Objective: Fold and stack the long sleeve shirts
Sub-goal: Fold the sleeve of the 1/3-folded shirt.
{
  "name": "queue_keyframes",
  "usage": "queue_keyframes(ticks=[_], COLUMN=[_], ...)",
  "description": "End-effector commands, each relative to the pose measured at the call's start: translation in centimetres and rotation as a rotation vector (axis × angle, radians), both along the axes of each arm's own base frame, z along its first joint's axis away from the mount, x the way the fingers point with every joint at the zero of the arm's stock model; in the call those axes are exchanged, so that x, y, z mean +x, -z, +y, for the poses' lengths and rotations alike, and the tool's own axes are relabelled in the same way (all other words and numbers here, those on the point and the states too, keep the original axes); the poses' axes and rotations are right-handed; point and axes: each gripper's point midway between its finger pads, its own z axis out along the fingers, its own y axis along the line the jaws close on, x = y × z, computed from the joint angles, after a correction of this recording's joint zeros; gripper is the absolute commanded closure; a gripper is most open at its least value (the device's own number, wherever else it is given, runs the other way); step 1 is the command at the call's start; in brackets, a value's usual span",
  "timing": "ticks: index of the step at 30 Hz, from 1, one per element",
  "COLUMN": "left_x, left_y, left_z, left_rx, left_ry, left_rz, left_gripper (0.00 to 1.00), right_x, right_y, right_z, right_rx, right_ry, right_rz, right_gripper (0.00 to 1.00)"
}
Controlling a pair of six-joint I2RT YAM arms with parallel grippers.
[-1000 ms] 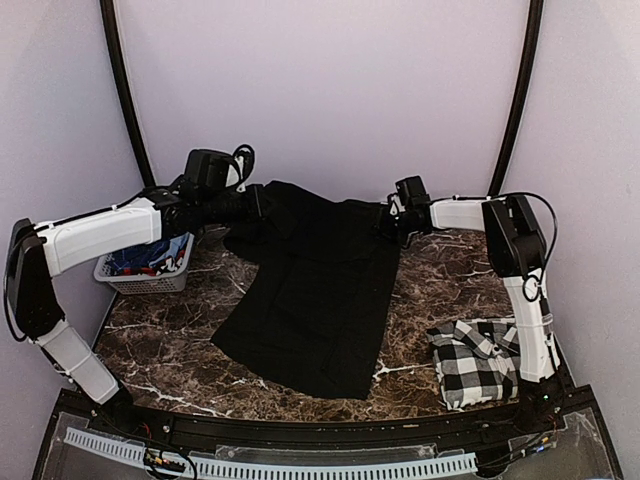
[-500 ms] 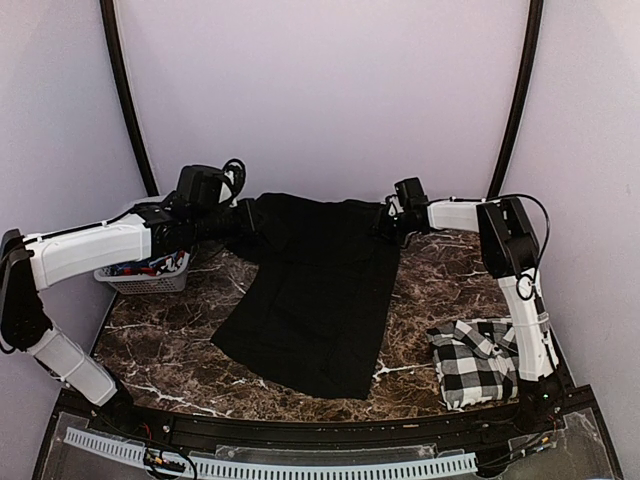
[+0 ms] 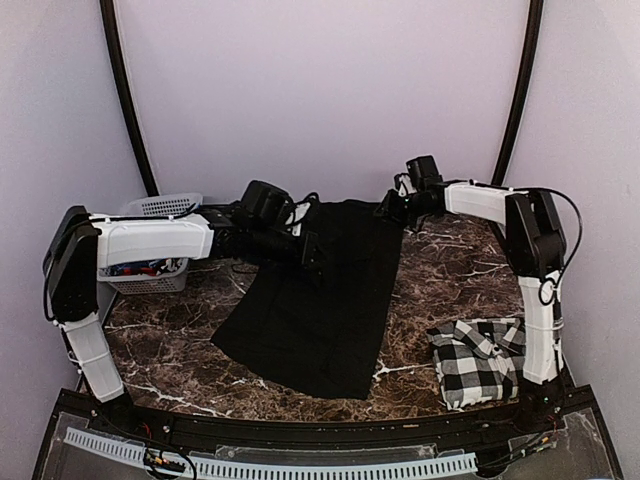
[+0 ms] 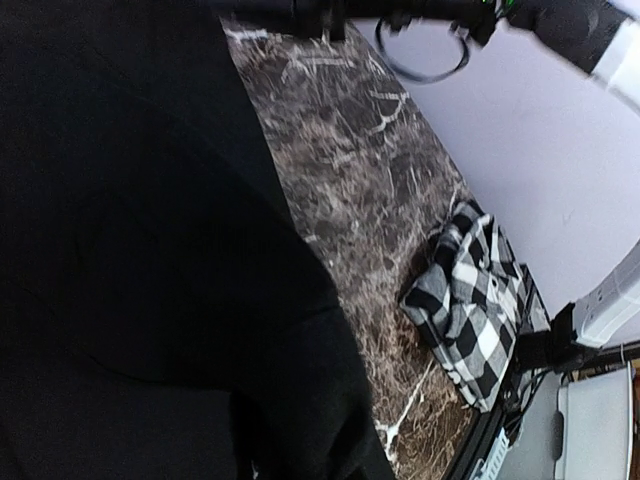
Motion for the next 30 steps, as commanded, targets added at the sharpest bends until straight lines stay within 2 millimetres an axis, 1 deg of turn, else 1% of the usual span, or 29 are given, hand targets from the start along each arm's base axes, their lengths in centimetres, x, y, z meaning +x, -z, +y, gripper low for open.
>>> queue_keyframes(ticks=[1, 2, 3, 4, 5, 9, 14, 17, 20, 30], left_x=[-4.5, -5.2, -5.7, -6.3, -6.9, -8.7, -10.7, -11.8, -12.4, -14.4], left_y=[3.2, 3.8, 4.9, 5.4, 6.5, 8.5, 9.6, 10.0, 10.6, 10.9], left_z=[-2.9, -3.3, -3.4, -3.7, -3.7, -3.6, -3.9, -4.3, -4.4, -5.8], left_rx=[0.042, 0.053, 0.077, 0.088, 0.119, 0.182, 0.229, 0.253, 0.274, 0.294], left_ry=[0.230, 0.253, 0.278, 0.297, 0.312, 0.361, 0.415, 0.444, 0.458, 0.495], left_rz=[0.124, 0.139, 0.167, 0.182, 0.210, 0.269, 0.301, 0.300, 0.311, 0.316], left_gripper=[1.00, 1.00, 1.00, 1.00, 1.00, 1.00, 0.99, 0.99, 0.99, 0.98], right_x=[-1.4, -2.1, -2.7, -3.3, -4.0, -6.5, -8.8, -9.6, -10.3, -12.2], right_y=[-7.0, -7.3, -7.6, -7.8, -8.0, -8.1, -7.7, -7.8, -7.8, -7.0], right_z=[-2.1, -2.5, -2.9, -3.3, -3.7, -4.6, -5.1, -5.0, -5.0, -4.7], right_rx=[-0.034, -0.041, -0.051, -0.056, -0.062, -0.069, -0.075, -0.084, -0.093, -0.108], right_ry=[0.025, 0.028, 0.033, 0.036, 0.039, 0.044, 0.041, 0.037, 0.034, 0.017], right_rz=[-0.143, -0.149, -0.156, -0.162, -0.165, -0.166, -0.153, -0.155, -0.158, -0.143], right_gripper=[0.70, 0.70, 0.70, 0.70, 0.70, 0.70, 0.69, 0.69, 0.69, 0.69])
